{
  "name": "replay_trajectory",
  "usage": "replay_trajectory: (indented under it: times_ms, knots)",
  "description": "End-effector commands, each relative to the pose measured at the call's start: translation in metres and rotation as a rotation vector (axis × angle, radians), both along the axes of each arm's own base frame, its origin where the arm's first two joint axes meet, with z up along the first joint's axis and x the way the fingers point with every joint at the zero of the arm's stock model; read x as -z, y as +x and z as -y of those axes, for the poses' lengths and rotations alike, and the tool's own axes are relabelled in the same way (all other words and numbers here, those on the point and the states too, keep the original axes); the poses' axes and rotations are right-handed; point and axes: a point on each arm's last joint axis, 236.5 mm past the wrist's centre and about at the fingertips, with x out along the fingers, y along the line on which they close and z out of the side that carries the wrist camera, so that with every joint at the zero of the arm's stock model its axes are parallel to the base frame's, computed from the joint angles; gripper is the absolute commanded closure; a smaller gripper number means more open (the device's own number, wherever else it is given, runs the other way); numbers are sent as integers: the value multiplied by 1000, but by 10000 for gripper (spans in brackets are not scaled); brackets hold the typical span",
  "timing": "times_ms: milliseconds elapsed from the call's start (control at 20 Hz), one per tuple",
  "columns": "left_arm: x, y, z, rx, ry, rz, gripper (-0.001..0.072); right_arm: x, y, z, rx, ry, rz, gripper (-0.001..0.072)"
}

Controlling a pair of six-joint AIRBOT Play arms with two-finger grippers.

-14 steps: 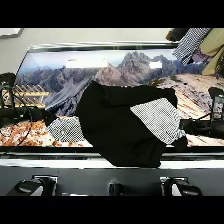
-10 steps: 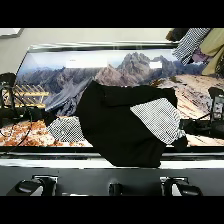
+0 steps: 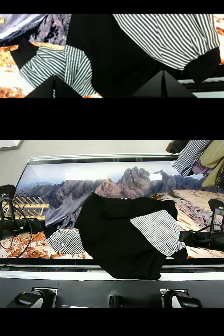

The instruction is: Fold the clothes and pants, and hang the long-sleeved shirts on hangers.

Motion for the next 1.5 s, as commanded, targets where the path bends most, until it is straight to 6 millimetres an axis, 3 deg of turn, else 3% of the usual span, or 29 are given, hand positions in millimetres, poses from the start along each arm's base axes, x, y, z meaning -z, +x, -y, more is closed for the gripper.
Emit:
replay_trajectory:
  times_ms: [0,500,550,600,650,700,750,850,900,1100,1200,1350,1450]
  knots:
    - [0,0,0,-1,1,0,676,0,0,0,-1,0,0,670]
    - [-8,12,5,5,-21,59,676,-1,1,0,0,1,5,670]
    - [-10,13,9,5,-42,67,675,-1,1,0,0,1,5,658]
    - [-9,13,10,-7,-61,63,639,-1,2,1,2,-3,13,545]
    - [-7,11,11,-24,-76,50,350,-2,6,7,18,-22,26,386]
    - [1,6,11,-42,-83,9,0,-4,10,23,99,-57,41,247]
    - [13,-3,9,-55,-80,-57,5,-7,11,52,262,-111,57,94]
    - [45,-24,17,-85,-124,-196,5,-9,2,109,458,-285,42,53]
    - [61,-33,27,-84,-171,-244,6,1,1,116,448,-321,-12,47]
    - [115,-54,77,-103,-421,-344,5,91,-9,88,414,-21,-388,26]
    - [126,-54,90,-131,-504,-347,5,107,4,83,375,84,-387,32]
    - [136,-54,92,-154,-529,-342,5,117,18,94,360,131,-337,18]
    - [139,-53,91,-160,-529,-342,5,128,32,81,334,263,-327,17]
